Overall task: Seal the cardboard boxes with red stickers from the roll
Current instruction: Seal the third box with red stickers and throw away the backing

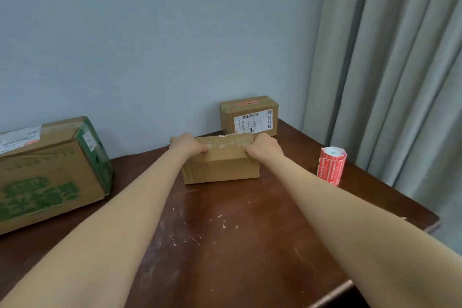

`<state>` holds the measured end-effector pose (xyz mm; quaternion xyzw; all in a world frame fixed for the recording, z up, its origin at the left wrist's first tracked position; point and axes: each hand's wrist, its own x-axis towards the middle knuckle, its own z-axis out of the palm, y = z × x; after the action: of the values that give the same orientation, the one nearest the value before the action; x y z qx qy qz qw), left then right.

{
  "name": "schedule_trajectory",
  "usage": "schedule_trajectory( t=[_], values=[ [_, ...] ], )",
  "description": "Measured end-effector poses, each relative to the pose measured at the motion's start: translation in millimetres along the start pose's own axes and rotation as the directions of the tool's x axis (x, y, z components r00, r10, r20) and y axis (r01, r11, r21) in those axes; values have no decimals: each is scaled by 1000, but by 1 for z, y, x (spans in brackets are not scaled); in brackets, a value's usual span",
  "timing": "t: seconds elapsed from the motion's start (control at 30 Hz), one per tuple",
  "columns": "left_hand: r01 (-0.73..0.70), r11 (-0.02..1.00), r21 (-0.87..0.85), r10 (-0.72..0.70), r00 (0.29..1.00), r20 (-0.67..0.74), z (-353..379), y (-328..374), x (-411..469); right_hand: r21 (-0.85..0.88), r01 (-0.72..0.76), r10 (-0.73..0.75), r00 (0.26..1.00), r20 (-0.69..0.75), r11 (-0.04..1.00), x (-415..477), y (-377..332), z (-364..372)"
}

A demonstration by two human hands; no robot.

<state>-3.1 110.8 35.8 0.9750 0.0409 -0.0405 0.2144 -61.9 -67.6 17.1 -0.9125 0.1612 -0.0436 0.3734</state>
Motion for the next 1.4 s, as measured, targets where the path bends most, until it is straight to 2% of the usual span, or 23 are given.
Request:
schedule_trajectory(
  t=[0.2, 0.33, 0.47, 0.57, 0.7, 0.8, 0.93, 1.03, 1.1, 1.2, 1.27, 1.4],
  values=[
    [-122, 993, 4, 121, 989, 80, 20, 37, -30, -226, -37, 14, 995, -98, 973, -23, 23, -42],
    [-133, 991, -4, 132, 984, 122, 26, 50, -43, -334, -14, -30, 991, -127, 943, -34, 33, -56],
    [-140, 988, 70, 133, 987, 95, 26, 56, -54, -356, 22, -65, 992, -109, 934, -41, 40, -62],
    [-200, 974, 109, 202, 979, -10, 25, 67, -65, -354, 48, -112, 980, -163, 934, -43, 43, -74],
    [-503, 863, 36, 504, 863, -36, 40, 97, -92, -254, 47, -127, 944, -306, 966, -43, 62, -109],
    [-598, 798, 73, 598, 801, 35, 60, 120, -111, -133, 19, -65, 935, -349, 991, -40, 88, -125],
    [-607, 758, 238, 597, 793, 123, 78, 128, -112, -83, 53, -71, 970, -231, 995, -46, 118, -133],
    [-609, 748, 264, 596, 791, 137, 79, 126, -108, -96, 130, -139, 986, -94, 987, -51, 129, -135],
    [-622, 742, 249, 622, 778, 91, 80, 130, -112, -116, 164, -167, 986, -22, 980, -54, 132, -133],
    [-689, 681, 246, 712, 702, -4, 87, 143, -124, -190, 197, -191, 980, 51, 962, -57, 133, -130],
    [-714, 644, 273, 745, 667, -12, 94, 153, -130, -236, 206, -196, 978, 66, 950, -56, 132, -129],
    [-714, 640, 283, 752, 659, -37, 107, 164, -134, -287, 239, -219, 970, 102, 928, -56, 131, -131]
  ],
)
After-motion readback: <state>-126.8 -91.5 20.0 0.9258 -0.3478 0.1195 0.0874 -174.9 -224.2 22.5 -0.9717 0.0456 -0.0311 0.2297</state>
